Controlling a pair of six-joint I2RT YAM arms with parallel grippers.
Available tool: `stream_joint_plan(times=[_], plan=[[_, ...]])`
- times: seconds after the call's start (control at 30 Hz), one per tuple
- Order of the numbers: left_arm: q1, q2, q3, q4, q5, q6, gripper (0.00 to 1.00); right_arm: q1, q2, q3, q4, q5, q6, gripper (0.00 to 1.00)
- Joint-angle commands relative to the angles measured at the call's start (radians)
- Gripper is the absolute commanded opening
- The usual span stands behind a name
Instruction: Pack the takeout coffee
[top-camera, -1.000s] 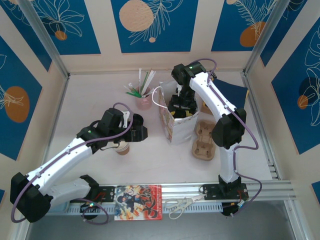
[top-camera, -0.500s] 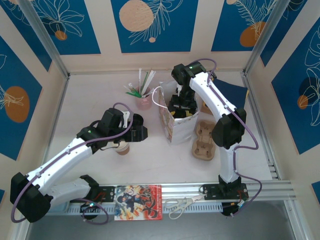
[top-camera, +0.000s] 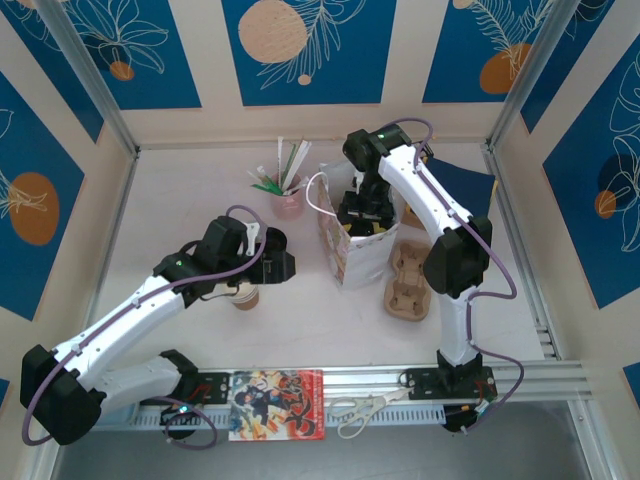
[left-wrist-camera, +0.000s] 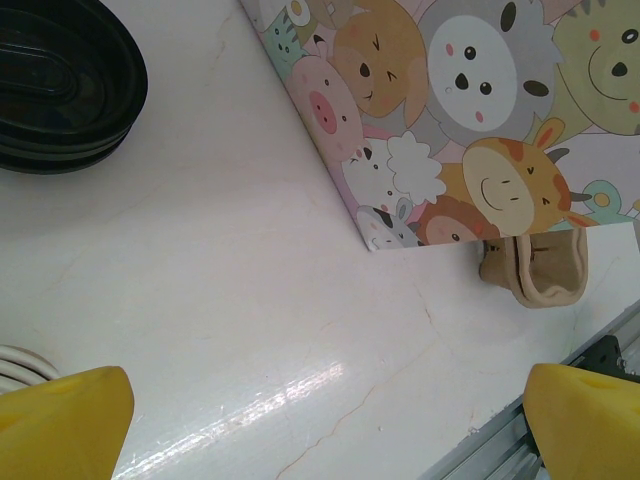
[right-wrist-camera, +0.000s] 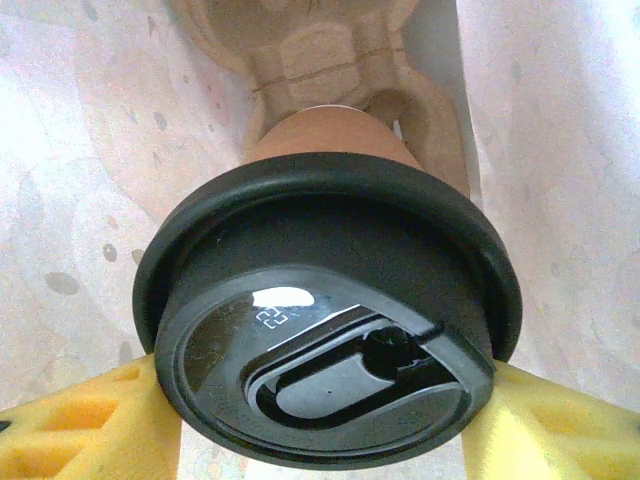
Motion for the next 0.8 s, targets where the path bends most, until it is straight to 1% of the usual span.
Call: stream_joint_plan(times=[0.0,0.77], plan=[[0.010,-0.007,0.003,0.001,0.015,0.012,1.00,-0.001,-0.044,-0.012,-0.089,0.003,0.006,0.64],[0.011,-0.011,0.011,-0.014,0.006,0.033,1.00,-0.001,-0.036,-0.020,-0.104,0.028,0.003,0.64]])
